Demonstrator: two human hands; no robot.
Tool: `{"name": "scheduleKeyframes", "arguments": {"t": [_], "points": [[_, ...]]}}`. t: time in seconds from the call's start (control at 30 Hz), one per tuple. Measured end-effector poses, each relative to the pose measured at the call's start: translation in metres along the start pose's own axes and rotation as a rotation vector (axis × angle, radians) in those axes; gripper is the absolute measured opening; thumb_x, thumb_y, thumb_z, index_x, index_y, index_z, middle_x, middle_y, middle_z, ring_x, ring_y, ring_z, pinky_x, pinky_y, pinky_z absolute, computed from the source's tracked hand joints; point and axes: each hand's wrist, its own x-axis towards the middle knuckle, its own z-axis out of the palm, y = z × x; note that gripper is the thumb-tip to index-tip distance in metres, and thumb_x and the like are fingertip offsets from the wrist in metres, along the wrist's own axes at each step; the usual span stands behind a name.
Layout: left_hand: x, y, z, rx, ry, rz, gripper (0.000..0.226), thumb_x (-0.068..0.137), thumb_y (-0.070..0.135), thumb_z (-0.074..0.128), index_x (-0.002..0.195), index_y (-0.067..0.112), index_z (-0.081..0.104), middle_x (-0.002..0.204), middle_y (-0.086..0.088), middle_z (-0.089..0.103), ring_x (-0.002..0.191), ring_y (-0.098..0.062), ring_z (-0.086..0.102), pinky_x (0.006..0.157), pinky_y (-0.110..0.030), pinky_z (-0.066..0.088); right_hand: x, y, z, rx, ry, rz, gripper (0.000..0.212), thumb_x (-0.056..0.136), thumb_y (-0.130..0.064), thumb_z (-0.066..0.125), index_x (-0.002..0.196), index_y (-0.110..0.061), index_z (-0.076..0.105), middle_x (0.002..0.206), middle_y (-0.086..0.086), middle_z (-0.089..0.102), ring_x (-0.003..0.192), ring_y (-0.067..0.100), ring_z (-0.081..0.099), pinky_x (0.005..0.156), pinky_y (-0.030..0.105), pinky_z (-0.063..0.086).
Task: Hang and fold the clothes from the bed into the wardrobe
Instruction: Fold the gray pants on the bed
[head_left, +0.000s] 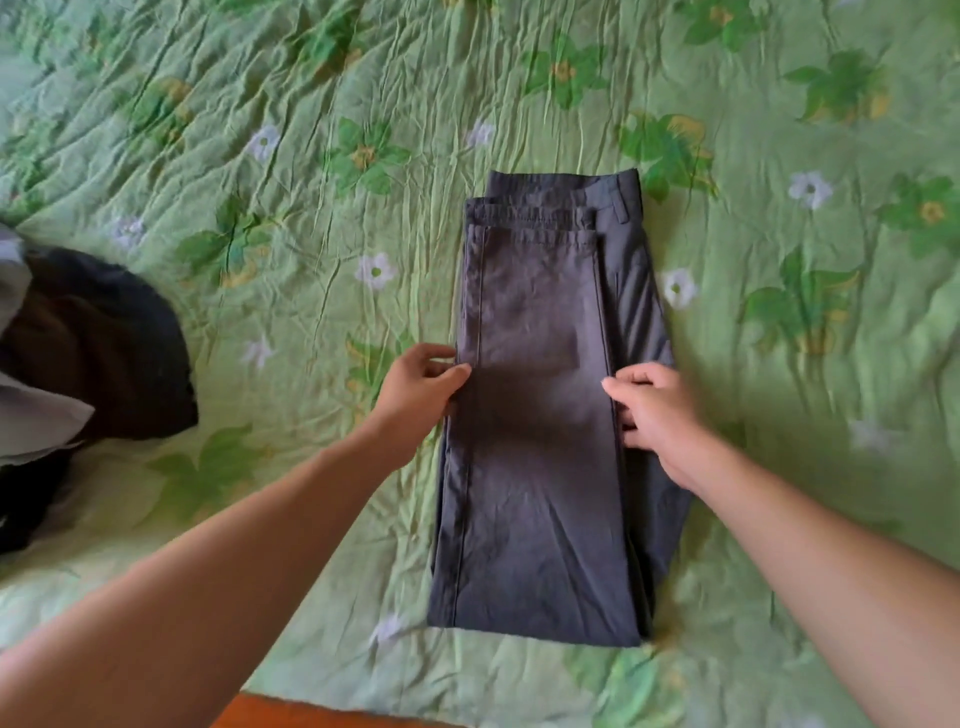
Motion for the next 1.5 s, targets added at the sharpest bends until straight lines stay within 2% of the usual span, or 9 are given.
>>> {"name": "scheduleKeyframes", "arguments": {"t": [0.2,0.47,0.57,0.67,0.87,0.97,1.1,1.27,1.5], "points": [[-0.085,-0.074,-0.003,0.193,-0.089,-0.126,0.014,0.088,0.016,0.075,0.093,0.020,0.063,0.078,0.005,0.071,0.061,-0.005,0.065,0.048,-0.018,0.047,-0.091,0.080,-0.008,-0.251,-0.113,-0.034,0.032,0.084,-0.020,0.077,0.070,-0.009,0.050,0.057,0.000,0.051,0.054,0.017,0.046,0.053,0.030,0.031],[-0.126,-0.127,-0.004,0.406,0.102,-0.093,0.028,0.094,0.023,0.069,0.086,-0.003,0.065,0.067,-0.007,0.052,0.060,-0.018,0.044,0.054,-0.029,0.029,-0.126,0.132,-0.011,-0.272,-0.069,-0.116,0.031,0.092,-0.012,0.068,0.069,-0.010,0.048,0.063,0.006,0.042,0.066,0.019,0.040,0.057,0.035,0.027],[-0.133,-0.130,0.000,0.524,0.144,-0.052,0.022,0.093,0.029,0.069,0.093,0.007,0.065,0.079,-0.007,0.065,0.069,-0.024,0.057,0.062,-0.031,0.044,-0.136,0.137,-0.008,-0.391,-0.001,-0.151,0.014,0.094,-0.016,0.064,0.102,-0.005,0.059,0.082,0.013,0.058,0.080,0.027,0.056,0.069,0.037,0.039],[-0.145,-0.136,-0.002,0.591,0.223,0.090,0.022,0.093,0.028,0.066,0.111,0.020,0.055,0.082,0.004,0.063,0.078,-0.024,0.063,0.069,-0.034,0.050,-0.158,0.145,-0.008,-0.614,0.082,-0.386,0.045,0.097,-0.017,0.057,0.139,-0.022,0.043,0.095,0.010,0.062,0.081,0.033,0.060,0.066,0.035,0.042],[-0.167,-0.155,-0.021,0.508,0.001,0.224,0.051,0.084,0.019,0.069,0.120,0.049,0.048,0.114,-0.005,0.054,0.093,-0.014,0.060,0.080,-0.030,0.049,-0.171,0.167,-0.028,-0.956,-0.203,-0.502,0.071,0.086,-0.038,0.071,0.149,-0.035,0.039,0.118,0.004,0.047,0.114,0.030,0.052,0.092,0.038,0.045],[-0.173,-0.157,-0.031,0.813,-0.257,0.286,0.074,0.071,0.024,0.073,0.132,0.050,0.039,0.116,0.000,0.040,0.092,-0.021,0.056,0.079,-0.032,0.049,-0.169,0.174,-0.035,-1.234,-0.130,-0.694,0.084,0.075,-0.026,0.075,0.151,-0.030,0.041,0.118,0.007,0.037,0.110,0.033,0.044,0.093,0.043,0.044],[-0.175,-0.155,-0.034,1.223,-0.172,0.517,0.073,0.079,0.014,0.069,0.145,0.033,0.045,0.114,-0.002,0.048,0.094,-0.028,0.058,0.066,-0.035,0.047,-0.161,0.167,-0.035,-1.149,0.103,-0.943,0.049,0.065,-0.004,0.079,0.112,-0.013,0.072,0.103,0.017,0.050,0.088,0.038,0.054,0.072,0.045,0.047],[-0.153,-0.120,-0.043,0.907,-0.020,0.864,0.037,0.069,0.013,0.079,0.105,0.011,0.074,0.112,-0.011,0.057,0.101,-0.031,0.059,0.078,-0.038,0.053,-0.154,0.110,-0.042,-0.795,-0.029,-0.896,0.025,0.078,-0.017,0.054,0.095,-0.009,0.071,0.108,0.011,0.067,0.100,0.033,0.062,0.085,0.044,0.049],[-0.065,0.047,-0.029,0.045,-0.130,0.384,0.016,0.083,0.023,0.055,0.079,0.023,0.070,0.072,0.013,0.068,0.069,-0.003,0.060,0.064,-0.020,0.049,-0.079,-0.067,-0.041,0.145,-0.076,-0.373,0.020,0.077,-0.030,0.063,0.076,-0.010,0.065,0.075,0.008,0.059,0.073,0.017,0.054,0.067,0.030,0.041]]}}
